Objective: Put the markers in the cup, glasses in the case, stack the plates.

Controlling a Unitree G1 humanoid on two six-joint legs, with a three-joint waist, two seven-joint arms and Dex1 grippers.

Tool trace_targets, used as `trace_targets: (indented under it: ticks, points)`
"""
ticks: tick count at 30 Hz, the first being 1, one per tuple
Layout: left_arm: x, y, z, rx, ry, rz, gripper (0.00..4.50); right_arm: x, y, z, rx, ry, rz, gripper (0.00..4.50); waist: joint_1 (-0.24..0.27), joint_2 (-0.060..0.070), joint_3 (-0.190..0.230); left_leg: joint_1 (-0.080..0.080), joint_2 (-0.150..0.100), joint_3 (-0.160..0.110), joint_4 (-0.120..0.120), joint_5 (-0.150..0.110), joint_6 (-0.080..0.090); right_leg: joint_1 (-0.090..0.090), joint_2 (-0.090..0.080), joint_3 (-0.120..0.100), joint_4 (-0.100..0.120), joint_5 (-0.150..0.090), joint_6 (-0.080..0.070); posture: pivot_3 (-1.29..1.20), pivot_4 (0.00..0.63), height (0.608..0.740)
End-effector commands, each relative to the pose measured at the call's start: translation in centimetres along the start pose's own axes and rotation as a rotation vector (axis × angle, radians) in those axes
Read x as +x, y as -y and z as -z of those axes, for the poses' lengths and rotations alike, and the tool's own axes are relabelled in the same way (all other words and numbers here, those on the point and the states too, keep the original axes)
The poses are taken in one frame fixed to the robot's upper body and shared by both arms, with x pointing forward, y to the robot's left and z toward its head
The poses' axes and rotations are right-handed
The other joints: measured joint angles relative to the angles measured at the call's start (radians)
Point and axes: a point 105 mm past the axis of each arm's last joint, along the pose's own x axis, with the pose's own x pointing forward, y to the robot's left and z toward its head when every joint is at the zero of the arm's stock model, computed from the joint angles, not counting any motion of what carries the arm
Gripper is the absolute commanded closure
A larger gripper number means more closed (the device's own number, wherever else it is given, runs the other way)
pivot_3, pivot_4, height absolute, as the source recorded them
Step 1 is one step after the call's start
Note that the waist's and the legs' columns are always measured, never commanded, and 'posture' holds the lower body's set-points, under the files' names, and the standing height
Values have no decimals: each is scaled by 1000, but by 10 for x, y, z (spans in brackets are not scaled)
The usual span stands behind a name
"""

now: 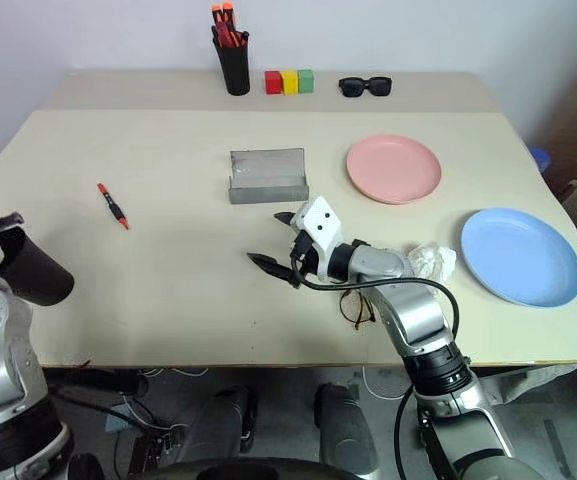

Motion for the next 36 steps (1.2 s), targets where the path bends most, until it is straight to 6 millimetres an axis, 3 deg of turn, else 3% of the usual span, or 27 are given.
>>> trace_targets:
  ticks: [1,10,13,18,23,27,30,33,35,36]
  points:
    - [-8,-5,-9,38,61,-28,4410,-1,0,-13,-23,44,-5,0,-1,0,0,0,0,0,0,0,0,0,0,0,0,0,-1,0,150,740]
    - [-22,-8,11,52,-1,-78,4410,-2,-4,-14,-18,49,-5,0,-1,0,0,0,0,0,0,0,0,0,0,0,-1,-1,-3,0,150,740]
    - [-26,-7,15,54,-17,-83,3302,-2,-5,-14,-15,49,-5,0,-1,0,0,0,0,0,0,0,0,1,0,0,0,-1,-2,0,150,740]
    - [-29,-5,18,62,-34,-89,912,-1,-6,-13,-11,48,-10,0,-1,0,0,0,0,0,0,0,0,1,0,0,-1,-2,-3,0,150,740]
    - [-27,-1,17,41,-34,-94,912,1,-8,-13,-8,51,-17,0,-1,0,0,0,0,0,0,0,0,1,0,0,-1,-2,-3,0,150,740]
    - [-13,19,-5,-27,32,-24,912,2,-11,-14,11,61,-39,0,1,0,0,0,0,0,0,0,0,1,0,-1,-1,-2,-3,0,150,740]
    - [1,56,-27,-112,79,135,912,1,-21,-21,89,115,-98,0,0,0,0,0,0,0,0,0,0,1,0,-1,-1,-1,-3,0,150,740]
    - [7,94,-31,-188,27,291,912,-2,-30,-30,173,175,-163,0,-1,0,0,0,0,-1,0,0,0,1,1,-1,-1,0,0,0,150,740]
    - [9,114,-20,-171,-70,346,912,-4,-35,-33,204,195,-198,0,-3,0,0,0,0,-1,0,0,0,1,0,-1,-1,0,0,0,150,740]
    - [9,123,-4,-181,-179,348,912,-4,-38,-34,214,199,-213,0,-4,0,0,0,0,-1,0,0,0,1,0,-1,-1,0,0,0,150,740]
